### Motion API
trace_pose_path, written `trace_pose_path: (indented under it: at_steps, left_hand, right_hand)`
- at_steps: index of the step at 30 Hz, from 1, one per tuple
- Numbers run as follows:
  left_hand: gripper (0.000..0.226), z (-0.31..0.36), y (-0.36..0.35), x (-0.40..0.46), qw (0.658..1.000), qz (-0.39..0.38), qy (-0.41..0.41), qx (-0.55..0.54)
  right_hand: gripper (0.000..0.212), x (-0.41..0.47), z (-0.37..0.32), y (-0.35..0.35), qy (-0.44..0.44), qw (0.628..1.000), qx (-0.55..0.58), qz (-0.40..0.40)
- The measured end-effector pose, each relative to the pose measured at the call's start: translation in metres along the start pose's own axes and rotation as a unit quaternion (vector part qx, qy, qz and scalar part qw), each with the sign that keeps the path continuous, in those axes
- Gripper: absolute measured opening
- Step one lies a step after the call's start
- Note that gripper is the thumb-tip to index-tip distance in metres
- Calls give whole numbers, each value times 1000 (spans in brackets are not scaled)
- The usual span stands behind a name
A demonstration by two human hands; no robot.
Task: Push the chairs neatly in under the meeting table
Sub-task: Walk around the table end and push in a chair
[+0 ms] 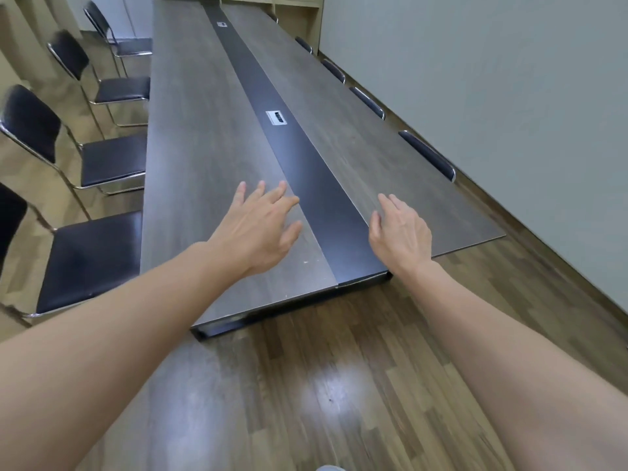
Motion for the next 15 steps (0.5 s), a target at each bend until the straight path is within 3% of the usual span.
trace_pose_path:
  at_steps: [15]
  left_hand:
    - [53,-127,10,-101,995,16,18,-94]
  right_hand:
    - [47,-61,-144,-26,-18,999,11,-44]
Point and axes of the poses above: each hand's wrist, its own x-axis towards the middle knuckle, its own y-axis out of the back of the hand, z = x × y, the point moved 6 cm from there along x, towards the middle knuckle
